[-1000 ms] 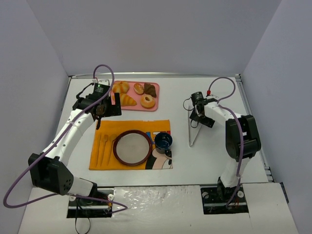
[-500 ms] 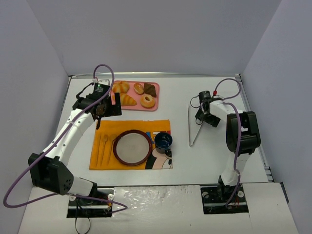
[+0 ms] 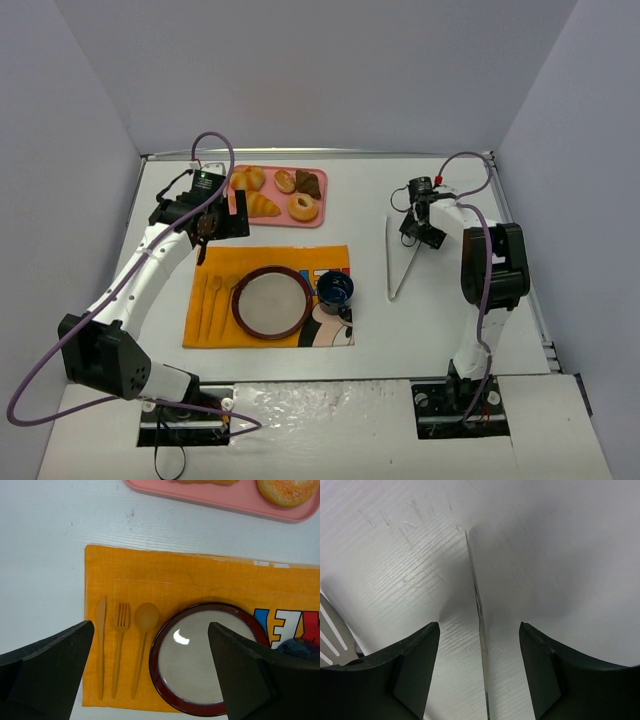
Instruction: Place the bread
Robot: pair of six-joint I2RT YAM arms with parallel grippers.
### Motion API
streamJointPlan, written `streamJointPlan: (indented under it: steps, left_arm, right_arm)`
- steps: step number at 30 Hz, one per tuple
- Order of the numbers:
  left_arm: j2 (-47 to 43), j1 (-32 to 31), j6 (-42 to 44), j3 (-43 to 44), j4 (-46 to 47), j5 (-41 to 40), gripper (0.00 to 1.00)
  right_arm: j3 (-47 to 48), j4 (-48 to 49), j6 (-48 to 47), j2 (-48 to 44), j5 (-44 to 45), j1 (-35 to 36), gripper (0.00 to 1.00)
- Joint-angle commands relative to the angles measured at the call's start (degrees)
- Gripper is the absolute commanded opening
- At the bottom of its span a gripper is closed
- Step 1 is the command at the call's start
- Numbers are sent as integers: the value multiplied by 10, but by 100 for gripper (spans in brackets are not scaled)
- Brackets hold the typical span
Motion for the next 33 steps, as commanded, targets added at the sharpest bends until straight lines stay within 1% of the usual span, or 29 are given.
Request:
streamJointPlan:
  steps: [1, 5, 13, 14, 19, 26, 30, 33]
  left_arm:
    - [-3, 0, 3, 29, 16, -5, 97]
    - [0, 0, 2, 29, 13, -9, 97]
    - [5, 0, -6, 33, 6, -7, 97]
    - [5, 0, -6, 33, 5, -7, 97]
    - [6, 0, -8, 34, -2, -7, 97]
    - [10, -1, -10, 42, -11, 8, 97]
    - [6, -2, -18, 61, -20, 31, 97]
    - [-1, -2, -24, 79, -24, 59, 97]
  right_arm:
    - [21, 2, -2, 5, -1, -2, 50]
    - [12, 3, -1, 7, 0, -3, 35]
    - [0, 2, 0, 4, -2, -7, 1]
    - [0, 2, -1, 3, -3, -7, 0]
    - [-2, 2, -6, -18, 0, -7, 0]
    - [17, -3, -13, -99, -14, -8, 0]
    - [49, -6, -24, -148, -60, -7, 0]
    - [85, -4, -27, -182, -147, 0, 0]
